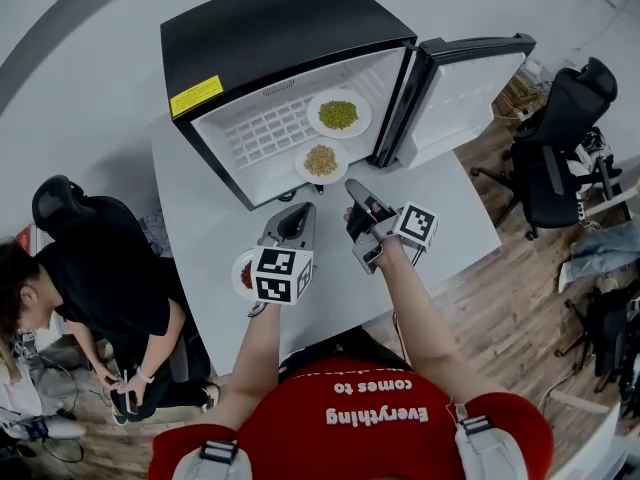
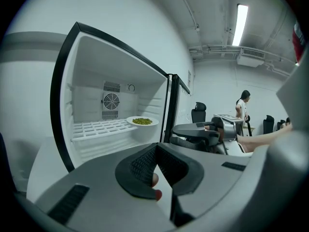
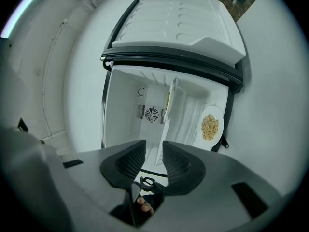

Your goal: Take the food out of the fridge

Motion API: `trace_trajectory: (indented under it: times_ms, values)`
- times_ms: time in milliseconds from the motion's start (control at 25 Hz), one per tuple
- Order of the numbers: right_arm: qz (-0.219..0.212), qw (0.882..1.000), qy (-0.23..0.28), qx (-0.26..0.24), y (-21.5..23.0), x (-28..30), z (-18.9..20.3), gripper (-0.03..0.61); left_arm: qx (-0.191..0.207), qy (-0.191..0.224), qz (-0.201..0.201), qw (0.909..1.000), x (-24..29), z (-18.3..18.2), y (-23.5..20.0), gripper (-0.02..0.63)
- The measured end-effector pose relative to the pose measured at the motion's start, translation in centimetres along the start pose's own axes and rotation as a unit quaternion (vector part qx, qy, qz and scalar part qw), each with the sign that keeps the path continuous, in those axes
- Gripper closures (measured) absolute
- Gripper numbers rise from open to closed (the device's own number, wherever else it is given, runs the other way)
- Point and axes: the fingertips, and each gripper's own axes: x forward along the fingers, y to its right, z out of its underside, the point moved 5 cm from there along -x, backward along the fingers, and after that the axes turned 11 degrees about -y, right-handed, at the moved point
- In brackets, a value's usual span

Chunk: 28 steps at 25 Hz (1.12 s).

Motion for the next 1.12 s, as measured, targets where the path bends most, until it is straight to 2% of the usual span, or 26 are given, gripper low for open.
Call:
trace_trajectory:
  times_ms: [200,360,560,920,1120]
  values:
    - [0.012,0.999,0.018,0.04,1.8,1.9,-3.3,0.441,-0.008,-0.004,-0.002,1.0,0.6,-0.1,-0.5,0.614]
    - [0.008,0.998,0.038,0.055,3.3,3.1,-6.3,0.429,-0.013,-0.008,-0.005,0.9999,0.7,0.1,-0.6,0.614]
    - [0.013,0.992,0.065,0.107,5.1,4.6,-8.6,0.417,-0.021,-0.014,-0.013,0.9996,0.5,0.8,-1.3,0.614]
    - [0.033,0.99,0.075,0.117,5.5,6.4,-10.3,0.417,-0.033,-0.018,-0.018,0.9991,0.0,1.5,-2.0,0.614]
    - [0.025,0.989,0.088,0.114,5.2,6.6,-10.7,0.439,-0.037,-0.02,-0.019,0.9989,-0.3,1.8,-2.2,0.614]
